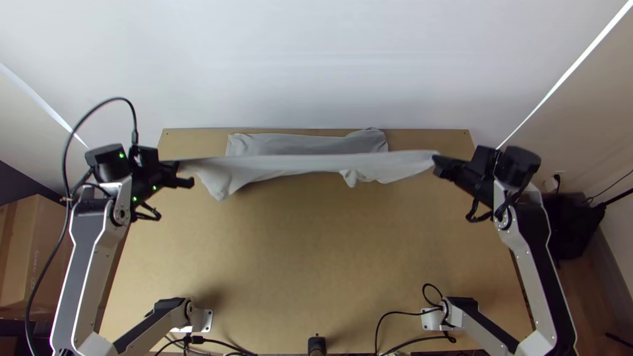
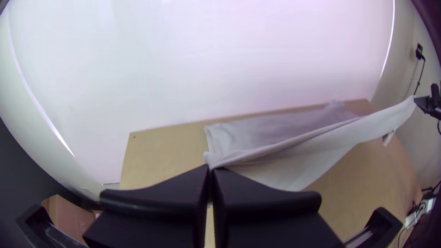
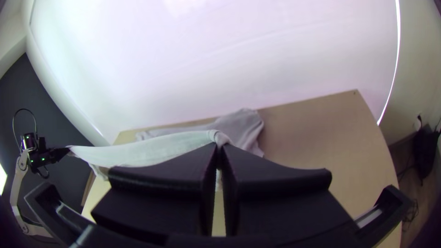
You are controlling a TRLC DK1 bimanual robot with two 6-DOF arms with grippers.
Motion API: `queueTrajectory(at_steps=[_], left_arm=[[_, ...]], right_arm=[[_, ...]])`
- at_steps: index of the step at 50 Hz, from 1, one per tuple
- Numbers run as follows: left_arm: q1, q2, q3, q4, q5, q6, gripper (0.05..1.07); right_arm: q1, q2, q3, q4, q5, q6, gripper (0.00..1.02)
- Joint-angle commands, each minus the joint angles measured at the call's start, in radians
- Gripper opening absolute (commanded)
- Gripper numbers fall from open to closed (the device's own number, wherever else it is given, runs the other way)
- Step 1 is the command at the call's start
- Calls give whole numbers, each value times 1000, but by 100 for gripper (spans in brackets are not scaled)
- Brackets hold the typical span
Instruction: Fold the t-shirt
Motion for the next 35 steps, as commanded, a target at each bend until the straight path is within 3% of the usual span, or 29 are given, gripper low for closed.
queueTrajectory(at_steps=[1, 20, 35], left_arm=[[45, 69, 143, 41, -39, -86, 8], [39, 268, 568, 40, -39, -245, 8], [30, 290, 809, 41, -39, -311, 8]], right_arm=[[-24, 75, 137, 59, 77, 2, 2], [-8, 306, 569, 90, 200, -6, 2], [-1, 298, 781, 90, 234, 11, 2]])
